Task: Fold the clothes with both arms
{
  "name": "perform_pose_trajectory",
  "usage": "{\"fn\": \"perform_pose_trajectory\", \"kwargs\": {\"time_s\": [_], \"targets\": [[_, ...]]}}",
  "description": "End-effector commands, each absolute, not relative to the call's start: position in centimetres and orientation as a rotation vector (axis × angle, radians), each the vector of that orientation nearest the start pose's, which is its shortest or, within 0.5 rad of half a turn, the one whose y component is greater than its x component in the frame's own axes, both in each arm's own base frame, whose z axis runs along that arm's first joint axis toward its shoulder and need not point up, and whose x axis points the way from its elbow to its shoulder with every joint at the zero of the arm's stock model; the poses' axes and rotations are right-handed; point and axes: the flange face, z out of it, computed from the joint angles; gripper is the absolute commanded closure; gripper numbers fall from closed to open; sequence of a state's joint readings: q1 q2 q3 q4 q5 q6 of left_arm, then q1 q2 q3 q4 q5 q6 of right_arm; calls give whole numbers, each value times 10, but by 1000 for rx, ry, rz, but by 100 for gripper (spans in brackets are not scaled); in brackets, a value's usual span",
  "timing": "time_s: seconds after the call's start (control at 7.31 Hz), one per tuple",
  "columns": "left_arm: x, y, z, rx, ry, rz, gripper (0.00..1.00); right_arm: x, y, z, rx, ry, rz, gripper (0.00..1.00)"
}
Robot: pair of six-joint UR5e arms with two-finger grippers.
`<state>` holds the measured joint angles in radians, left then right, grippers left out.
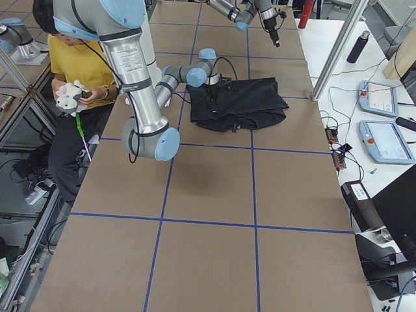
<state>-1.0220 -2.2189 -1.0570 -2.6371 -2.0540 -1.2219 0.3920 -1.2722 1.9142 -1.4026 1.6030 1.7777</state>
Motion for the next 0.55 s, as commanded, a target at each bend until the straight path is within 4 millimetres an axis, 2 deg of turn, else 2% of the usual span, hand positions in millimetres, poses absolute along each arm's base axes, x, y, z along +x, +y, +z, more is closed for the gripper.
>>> {"fn": "perform_pose_trajectory", "kwargs": {"time_s": [0.0,0.14,0.41], "targets": [[325,-697,388,416,1178,-293,10,-469,-302,368,-27,-859,765,2],[324,-697,387,417,1179,-293,10,-468,-296,365,-54,-866,800,4],[324,-697,386,417,1180,-295,10,-473,-277,381,-75,-833,805,4]]}}
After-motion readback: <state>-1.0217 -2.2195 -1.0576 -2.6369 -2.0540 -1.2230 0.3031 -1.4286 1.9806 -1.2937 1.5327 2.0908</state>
